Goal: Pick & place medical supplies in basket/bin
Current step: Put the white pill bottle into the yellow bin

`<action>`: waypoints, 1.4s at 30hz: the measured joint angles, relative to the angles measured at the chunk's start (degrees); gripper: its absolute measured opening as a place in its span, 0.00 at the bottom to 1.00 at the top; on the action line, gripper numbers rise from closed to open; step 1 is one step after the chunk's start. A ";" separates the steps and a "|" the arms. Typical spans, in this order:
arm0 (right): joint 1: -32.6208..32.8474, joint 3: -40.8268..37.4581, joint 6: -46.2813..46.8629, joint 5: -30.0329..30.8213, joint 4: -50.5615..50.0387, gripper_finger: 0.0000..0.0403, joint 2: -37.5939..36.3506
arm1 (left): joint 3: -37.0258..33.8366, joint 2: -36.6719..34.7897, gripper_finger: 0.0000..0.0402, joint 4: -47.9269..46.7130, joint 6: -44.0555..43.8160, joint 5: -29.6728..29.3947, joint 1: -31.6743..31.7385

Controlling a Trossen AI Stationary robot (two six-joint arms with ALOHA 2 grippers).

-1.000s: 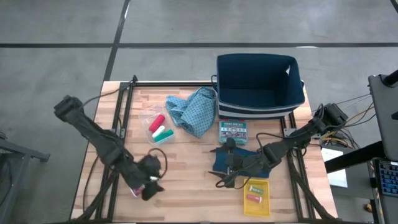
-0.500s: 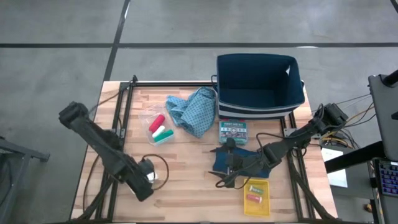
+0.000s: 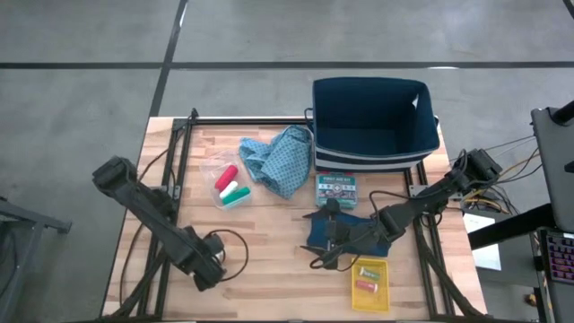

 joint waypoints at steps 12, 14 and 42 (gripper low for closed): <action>0.02 0.00 0.02 0.00 0.00 0.99 0.00 | -1.26 -1.39 0.83 0.99 -0.96 -2.02 0.04; 0.02 0.00 0.02 0.00 0.00 0.99 0.00 | -2.47 -1.39 0.83 1.39 -0.96 -2.02 0.04; 0.02 0.00 -0.15 0.00 0.00 0.99 0.03 | -11.72 -1.34 0.83 31.21 0.45 -3.95 4.12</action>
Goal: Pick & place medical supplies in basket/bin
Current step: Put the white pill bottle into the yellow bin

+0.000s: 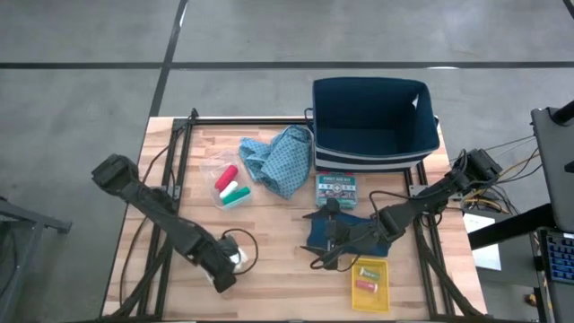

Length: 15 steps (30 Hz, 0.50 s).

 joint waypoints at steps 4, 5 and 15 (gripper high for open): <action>0.00 0.00 0.08 0.00 0.02 0.99 0.04 | 0.00 0.02 0.83 4.42 3.71 -1.97 2.28; 0.00 0.00 0.02 0.02 0.02 0.99 0.04 | 0.00 0.02 0.83 5.62 4.56 -2.81 2.80; 0.00 0.00 0.15 0.00 0.02 0.99 0.04 | 0.00 0.18 0.83 19.97 16.49 -8.15 6.62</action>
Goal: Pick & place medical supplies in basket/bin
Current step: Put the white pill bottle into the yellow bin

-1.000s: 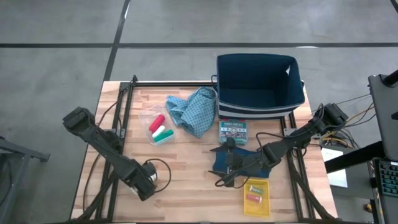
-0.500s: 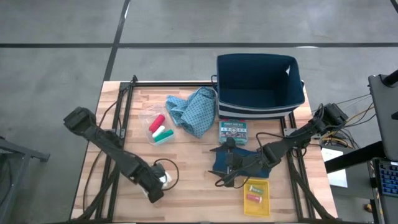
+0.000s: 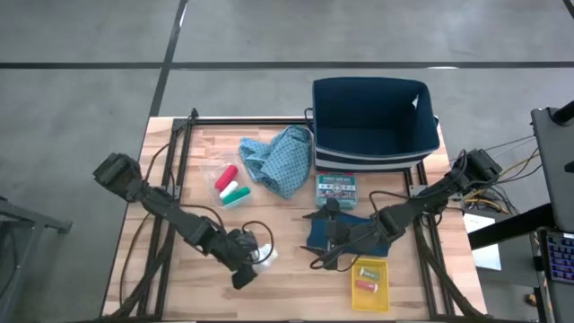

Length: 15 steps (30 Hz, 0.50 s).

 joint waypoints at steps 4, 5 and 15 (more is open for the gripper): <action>0.02 0.00 0.00 0.02 0.00 0.99 0.00 | 0.00 2.50 0.83 7.00 5.78 -3.13 0.31; 0.02 0.00 0.00 0.02 0.00 0.99 0.00 | 0.00 3.40 0.83 9.51 7.65 -4.45 0.31; 0.04 0.00 0.00 0.02 -0.22 0.99 0.00 | 0.99 13.79 0.83 28.91 19.06 -6.91 0.38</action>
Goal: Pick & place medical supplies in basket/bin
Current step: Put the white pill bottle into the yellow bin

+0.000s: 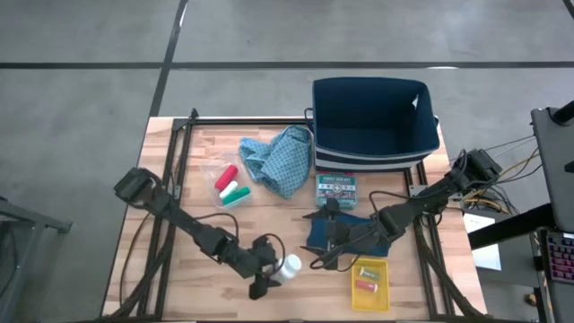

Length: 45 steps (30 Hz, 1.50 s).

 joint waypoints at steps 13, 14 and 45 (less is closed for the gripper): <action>-0.04 0.00 0.02 0.00 -0.02 0.99 0.00 | 10.07 8.23 0.83 5.93 17.62 -5.70 0.26; -0.04 0.00 0.02 0.00 -0.02 0.99 0.00 | 10.57 8.74 0.83 5.97 17.78 -6.05 0.34; -0.04 -0.02 0.02 -0.01 -0.02 0.99 0.00 | 11.05 15.35 0.84 18.81 23.16 -15.39 0.89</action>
